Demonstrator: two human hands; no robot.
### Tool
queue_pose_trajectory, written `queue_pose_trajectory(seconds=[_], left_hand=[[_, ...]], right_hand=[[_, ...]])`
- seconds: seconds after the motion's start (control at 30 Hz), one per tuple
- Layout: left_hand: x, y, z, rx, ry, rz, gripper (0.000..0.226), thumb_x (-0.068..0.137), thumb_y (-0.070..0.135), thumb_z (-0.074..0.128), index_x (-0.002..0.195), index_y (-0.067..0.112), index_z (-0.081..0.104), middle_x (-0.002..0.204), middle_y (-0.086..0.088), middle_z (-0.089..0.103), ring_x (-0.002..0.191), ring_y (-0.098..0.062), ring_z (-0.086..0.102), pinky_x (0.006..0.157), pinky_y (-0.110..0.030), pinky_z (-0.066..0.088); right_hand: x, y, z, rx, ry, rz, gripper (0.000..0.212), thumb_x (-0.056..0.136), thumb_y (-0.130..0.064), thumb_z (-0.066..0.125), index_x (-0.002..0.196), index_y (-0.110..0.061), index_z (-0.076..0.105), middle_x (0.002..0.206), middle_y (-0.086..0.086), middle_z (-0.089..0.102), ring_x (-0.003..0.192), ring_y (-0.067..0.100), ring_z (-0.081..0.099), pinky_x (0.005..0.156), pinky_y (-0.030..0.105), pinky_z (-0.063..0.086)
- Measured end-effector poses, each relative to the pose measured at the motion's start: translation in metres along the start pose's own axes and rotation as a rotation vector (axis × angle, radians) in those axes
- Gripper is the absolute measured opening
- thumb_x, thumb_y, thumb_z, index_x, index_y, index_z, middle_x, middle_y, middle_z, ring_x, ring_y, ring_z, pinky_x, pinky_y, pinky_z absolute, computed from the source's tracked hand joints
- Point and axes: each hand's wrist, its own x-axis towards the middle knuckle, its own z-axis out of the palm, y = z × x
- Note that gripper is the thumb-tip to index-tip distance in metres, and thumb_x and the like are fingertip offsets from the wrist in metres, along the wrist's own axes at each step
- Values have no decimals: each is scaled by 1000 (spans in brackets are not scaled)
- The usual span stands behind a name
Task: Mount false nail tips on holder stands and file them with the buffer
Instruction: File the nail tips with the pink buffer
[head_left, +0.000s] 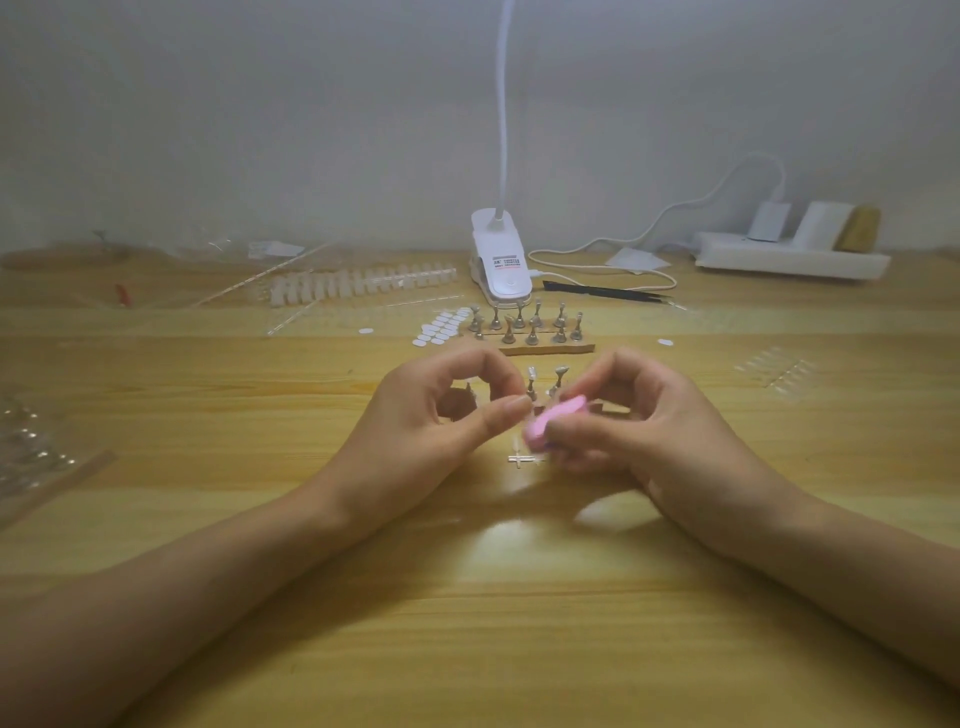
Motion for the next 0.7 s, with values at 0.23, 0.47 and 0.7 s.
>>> queue_pose_trajectory(seconds=[0.23,0.47,0.7], left_hand=[[0,0,2,50,-6,32,9,90,19,65,82,14,62,85,7,59,75,-17,58,67,-34,49],[0,-1,3,46,-38,23,10,90,19,62,82,16,59,84,9,56,77,-9,55,66,-23,46],[0,-1,3,45,-45,21,9,89,20,62,80,17,59,83,11,56,77,-9,56,68,-25,48]], right_hand=[[1,-2,-3,46,22,4,32,69,-27,83,85,-11,61,84,14,75,72,19,73,61,24,57],[-1,-1,0,-3,27,-19,32,69,-26,83,88,-10,62,85,15,75,77,24,74,62,26,58],[1,-1,-2,34,50,-7,38,66,-26,81,91,-6,61,84,15,75,74,22,73,61,25,58]])
